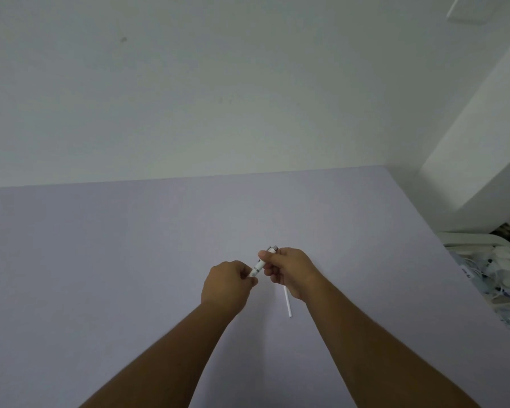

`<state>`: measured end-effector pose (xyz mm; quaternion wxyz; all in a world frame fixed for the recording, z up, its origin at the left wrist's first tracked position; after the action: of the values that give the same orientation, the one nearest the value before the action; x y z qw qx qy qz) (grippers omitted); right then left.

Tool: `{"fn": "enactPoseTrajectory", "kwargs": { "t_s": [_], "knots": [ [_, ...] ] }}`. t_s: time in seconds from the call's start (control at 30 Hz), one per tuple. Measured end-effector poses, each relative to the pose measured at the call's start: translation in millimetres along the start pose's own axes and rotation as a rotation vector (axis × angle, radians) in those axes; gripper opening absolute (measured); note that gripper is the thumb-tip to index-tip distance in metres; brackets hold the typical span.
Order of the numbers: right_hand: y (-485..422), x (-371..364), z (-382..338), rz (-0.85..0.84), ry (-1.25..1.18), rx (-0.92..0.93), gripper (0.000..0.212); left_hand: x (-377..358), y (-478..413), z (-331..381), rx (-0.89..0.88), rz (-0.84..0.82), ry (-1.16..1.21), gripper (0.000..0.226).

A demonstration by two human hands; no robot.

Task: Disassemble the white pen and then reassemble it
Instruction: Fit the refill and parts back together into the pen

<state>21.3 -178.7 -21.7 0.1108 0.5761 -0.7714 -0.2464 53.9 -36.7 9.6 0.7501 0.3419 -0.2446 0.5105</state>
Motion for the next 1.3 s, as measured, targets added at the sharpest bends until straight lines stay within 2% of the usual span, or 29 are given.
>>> {"fn": "enactPoseTrajectory", "kwargs": {
  "t_s": [0.37, 0.47, 0.57, 0.7, 0.87, 1.3],
  "knots": [
    [-8, 4, 4, 0.044, 0.056, 0.012, 0.021, -8, -5, -9, 0.049, -0.024, 0.069, 0.013],
    [-12, 9, 9, 0.114, 0.172, 0.007, 0.031, -15, -8, -21, 0.113, -0.043, 0.113, 0.012],
    [-15, 30, 15, 0.289, 0.298, 0.022, 0.028, -22, -12, -36, 0.200, -0.048, 0.233, 0.012],
    [-12, 49, 28, 0.400, 0.742, 0.046, 0.020, -37, -15, -51, 0.267, -0.042, 0.329, 0.020],
    [-11, 53, 58, 0.381, 0.833, -0.002, 0.021, -63, -17, -64, 0.297, -0.050, 0.341, 0.030],
    [-12, 37, 75, 0.315, 0.862, 0.040, 0.021, -90, -12, -77, 0.317, 0.005, 0.303, 0.025]
  ]
}}
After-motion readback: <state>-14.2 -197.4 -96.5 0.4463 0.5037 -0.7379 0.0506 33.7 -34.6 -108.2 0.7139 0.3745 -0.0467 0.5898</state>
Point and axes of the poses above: each hand's wrist, its own y-axis away from the middle knuckle, its own x-axis out of the back of the hand, z = x × y, the point moved 9 cm from there along -y, towards the middle knuckle, and after that the axes turned 1 degree about x, right-handed, at the moved point
